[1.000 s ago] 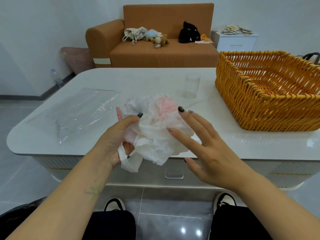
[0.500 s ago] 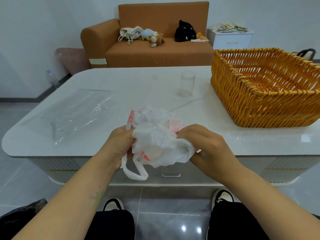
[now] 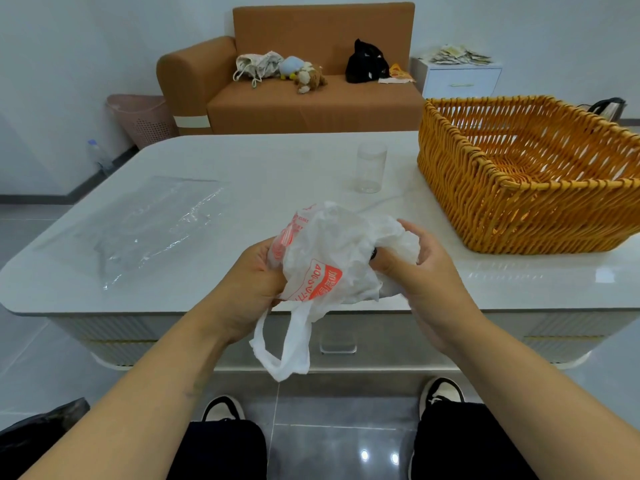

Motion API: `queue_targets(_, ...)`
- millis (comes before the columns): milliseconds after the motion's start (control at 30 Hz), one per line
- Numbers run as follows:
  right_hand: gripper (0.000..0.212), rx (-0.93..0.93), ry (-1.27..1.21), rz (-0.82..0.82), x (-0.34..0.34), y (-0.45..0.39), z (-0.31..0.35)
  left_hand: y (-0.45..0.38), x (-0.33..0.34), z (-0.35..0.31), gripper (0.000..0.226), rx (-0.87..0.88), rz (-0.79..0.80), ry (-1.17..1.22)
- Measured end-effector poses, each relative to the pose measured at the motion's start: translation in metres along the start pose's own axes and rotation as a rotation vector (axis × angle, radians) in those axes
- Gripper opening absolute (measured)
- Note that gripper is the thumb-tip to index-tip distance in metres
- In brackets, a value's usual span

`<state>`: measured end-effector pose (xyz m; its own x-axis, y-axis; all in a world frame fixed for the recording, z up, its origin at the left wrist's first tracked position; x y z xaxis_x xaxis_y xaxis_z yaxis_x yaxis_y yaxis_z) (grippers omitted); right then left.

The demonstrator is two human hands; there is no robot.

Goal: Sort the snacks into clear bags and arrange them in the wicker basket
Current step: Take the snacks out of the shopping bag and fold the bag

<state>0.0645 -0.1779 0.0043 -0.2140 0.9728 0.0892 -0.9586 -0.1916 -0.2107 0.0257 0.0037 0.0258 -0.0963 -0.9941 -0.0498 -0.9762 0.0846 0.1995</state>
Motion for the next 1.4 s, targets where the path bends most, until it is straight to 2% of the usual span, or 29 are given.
queue_targets(67, 0.069, 0.141, -0.21, 0.178, 0.015, 0.006, -0.005, 0.0, -0.001, 0.002, 0.012, -0.03, 0.02, 0.048)
queue_targets(100, 0.06, 0.174, -0.255, 0.205, 0.019, 0.008, -0.005, 0.0, -0.001, 0.003, 0.011, -0.038, 0.015, 0.058)
queue_targets(200, 0.043, 0.161, -0.182, 0.082, 0.009, 0.003, -0.007, 0.0, -0.003, 0.003, 0.017, -0.005, -0.078, -0.004)
queue_targets(267, 0.036, 0.084, -0.025, -0.016, -0.001, -0.005, -0.003, -0.002, -0.003, 0.006, 0.021, -0.012, -0.132, -0.036)
queue_targets(333, 0.034, -0.023, 0.188, -0.11, -0.011, -0.012, 0.005, -0.006, 0.0, 0.014, 0.022, -0.058, -0.122, -0.015)
queue_targets(433, 0.027, -0.241, 0.451, -0.225, -0.018, -0.015, 0.023, -0.01, 0.009, 0.027, 0.045, -0.193, -0.008, 0.174)
queue_targets(500, 0.025, -0.414, 0.602, -0.246, -0.015, -0.012, 0.034, -0.007, 0.023, 0.028, 0.05, -0.262, 0.126, 0.258)
queue_targets(567, 0.024, -0.649, 0.792, -0.227, -0.002, -0.005, 0.042, -0.005, 0.033, 0.028, 0.048, -0.268, 0.181, 0.231)
queue_targets(633, 0.023, -0.825, 0.959, -0.21, 0.013, 0.003, 0.044, -0.007, 0.032, 0.033, 0.043, -0.275, 0.116, 0.185)
queue_targets(700, 0.021, -0.907, 1.016, -0.204, 0.023, 0.009, 0.045, -0.011, 0.024, 0.038, 0.033, -0.294, -0.008, 0.179)
queue_targets(833, 0.051, -0.861, 0.879, -0.02, 0.044, 0.022, 0.032, -0.016, -0.001, 0.039, 0.015, -0.29, -0.23, 0.192)
queue_targets(900, 0.059, -0.86, 0.803, 0.075, 0.056, 0.029, 0.027, -0.017, -0.01, 0.039, 0.011, -0.28, -0.285, 0.219)
queue_targets(967, 0.068, -0.854, 0.673, 0.1, 0.059, 0.031, 0.027, -0.016, -0.012, 0.039, 0.007, -0.274, -0.306, 0.243)
queue_targets(1133, 0.074, -0.884, 0.466, -0.017, 0.042, 0.023, 0.046, -0.016, -0.006, 0.044, 0.018, -0.299, -0.209, 0.398)
queue_targets(1267, 0.067, -0.796, 0.537, -0.008, 0.044, 0.02, 0.039, -0.013, 0.002, 0.044, 0.025, -0.342, -0.135, 0.487)
queue_targets(1333, 0.058, -0.728, 0.524, -0.036, 0.042, 0.015, 0.034, -0.011, 0.002, 0.041, 0.037, -0.329, -0.067, 0.643)
queue_targets(1400, 0.055, -0.628, 0.479, -0.037, 0.038, 0.008, 0.031, -0.009, 0.0, 0.035, 0.051, -0.292, 0.007, 0.704)
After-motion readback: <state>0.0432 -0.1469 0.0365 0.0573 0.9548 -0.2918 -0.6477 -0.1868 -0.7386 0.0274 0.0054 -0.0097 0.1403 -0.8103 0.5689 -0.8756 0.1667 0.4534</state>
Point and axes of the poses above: each hand's wrist, its own y-axis away from the middle knuckle, its own x-axis out of the palm, z = x × y, the point moved 7 cm from there along -y, towards the middle knuckle, and after that the axes turned 13 degrees about -x, right-handed, at the moved point
